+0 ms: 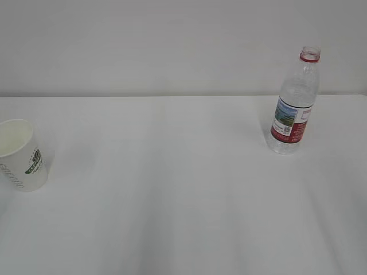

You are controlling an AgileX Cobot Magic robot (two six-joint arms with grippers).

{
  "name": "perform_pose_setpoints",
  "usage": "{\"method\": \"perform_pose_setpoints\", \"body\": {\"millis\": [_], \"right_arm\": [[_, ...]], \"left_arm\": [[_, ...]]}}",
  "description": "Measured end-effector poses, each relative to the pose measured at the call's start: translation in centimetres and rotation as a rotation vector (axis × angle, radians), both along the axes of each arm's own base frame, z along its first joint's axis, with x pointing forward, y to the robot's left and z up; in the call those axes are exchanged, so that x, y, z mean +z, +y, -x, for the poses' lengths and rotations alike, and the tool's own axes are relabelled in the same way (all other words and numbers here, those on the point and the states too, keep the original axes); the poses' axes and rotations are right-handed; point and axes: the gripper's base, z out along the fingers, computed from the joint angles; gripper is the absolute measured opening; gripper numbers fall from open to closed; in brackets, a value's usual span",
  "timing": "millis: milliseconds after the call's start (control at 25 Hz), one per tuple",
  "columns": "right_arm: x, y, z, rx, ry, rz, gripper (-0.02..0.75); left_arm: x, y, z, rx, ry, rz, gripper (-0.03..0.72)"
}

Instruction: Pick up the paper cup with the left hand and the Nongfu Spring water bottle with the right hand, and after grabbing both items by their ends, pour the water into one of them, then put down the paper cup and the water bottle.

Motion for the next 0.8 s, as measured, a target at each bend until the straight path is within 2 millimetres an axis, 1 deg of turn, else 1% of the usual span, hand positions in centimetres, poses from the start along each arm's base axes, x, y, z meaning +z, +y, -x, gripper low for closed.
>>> {"method": "perform_pose_setpoints", "body": {"millis": [280, 800], "right_arm": [[0.2, 0.4, -2.1, 0.011, -0.007, 0.020, 0.568], [0.3, 1.1, -5.7, 0.022, -0.033, 0.021, 0.568]], "left_arm": [[0.1, -0.1, -1.2, 0.000, -0.004, 0.000, 0.579], [0.0, -0.4, -4.5, 0.000, 0.001, 0.000, 0.579]]}}
